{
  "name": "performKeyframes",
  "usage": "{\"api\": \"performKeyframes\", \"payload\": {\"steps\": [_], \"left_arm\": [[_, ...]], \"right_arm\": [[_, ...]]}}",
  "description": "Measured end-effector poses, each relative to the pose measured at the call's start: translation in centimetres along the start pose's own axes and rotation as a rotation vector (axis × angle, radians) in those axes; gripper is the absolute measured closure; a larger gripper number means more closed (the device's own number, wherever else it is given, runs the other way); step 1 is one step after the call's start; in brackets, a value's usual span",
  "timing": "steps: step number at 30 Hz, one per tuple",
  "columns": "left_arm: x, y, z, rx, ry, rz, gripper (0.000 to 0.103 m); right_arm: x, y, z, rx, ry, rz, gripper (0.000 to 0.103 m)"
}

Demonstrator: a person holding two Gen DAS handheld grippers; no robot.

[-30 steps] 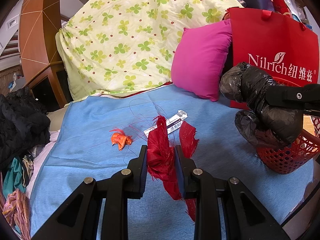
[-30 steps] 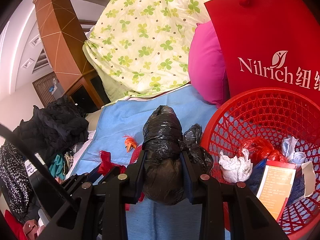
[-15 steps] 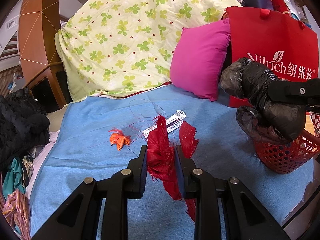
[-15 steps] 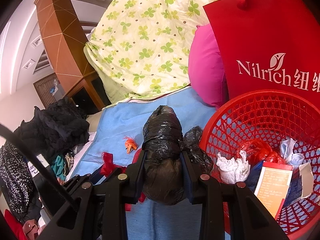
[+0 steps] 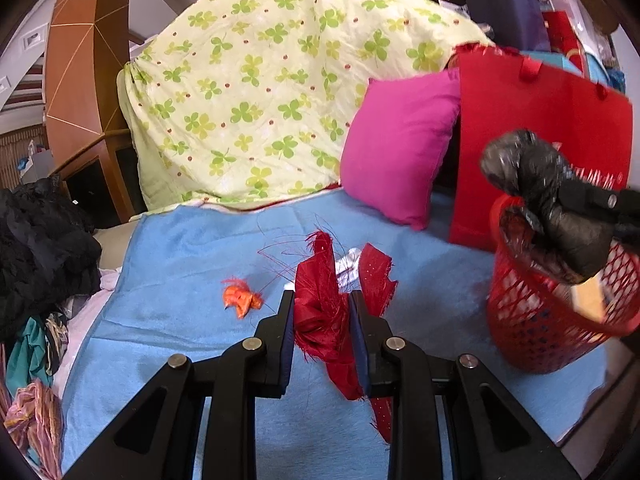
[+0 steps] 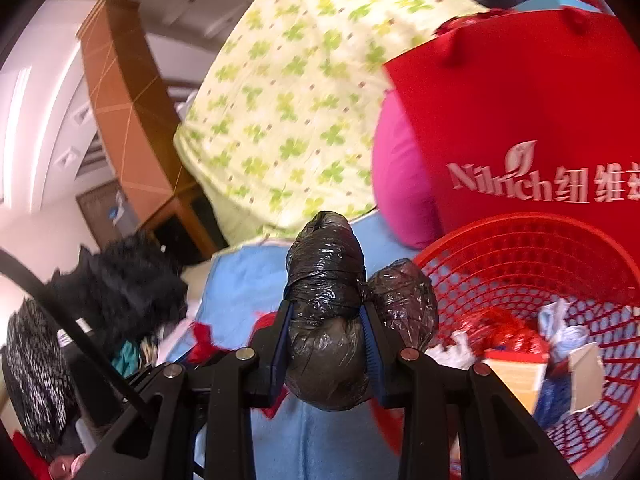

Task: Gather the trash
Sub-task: 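Carry the ribbon and black bundle over the red basket and open both tools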

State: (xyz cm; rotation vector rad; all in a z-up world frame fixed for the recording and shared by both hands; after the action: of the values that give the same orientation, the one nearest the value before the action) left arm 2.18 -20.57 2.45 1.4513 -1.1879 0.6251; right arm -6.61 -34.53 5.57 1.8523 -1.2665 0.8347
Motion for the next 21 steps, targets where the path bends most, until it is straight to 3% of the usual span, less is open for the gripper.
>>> {"api": "performKeyframes", "payload": {"steps": [11,21], "left_arm": [[6.5,5.9,4.7,-0.067,-0.042,0.146,0.076],[8.9,7.5,9.6,-0.146,-0.064,0.162,0.076]], "right_arm": [[2.7,5.0,5.0,-0.068,-0.090,0.127,0.068],[4.1,9.2,9.3,-0.112,-0.193,0.223,0.068]]}}
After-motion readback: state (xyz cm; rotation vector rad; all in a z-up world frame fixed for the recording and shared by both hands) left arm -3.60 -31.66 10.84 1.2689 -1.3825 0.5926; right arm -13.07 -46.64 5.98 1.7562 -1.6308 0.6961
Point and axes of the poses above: each gripper's, at about its wrist camera, not at the fingertips, and y roughly against the way its jaws point, z to its right, x to its top, the point moved 7 cm from there along -y, roughly the way its jaws point, and after that the axes turned 13 degrees about x, right-handed, at the moved point
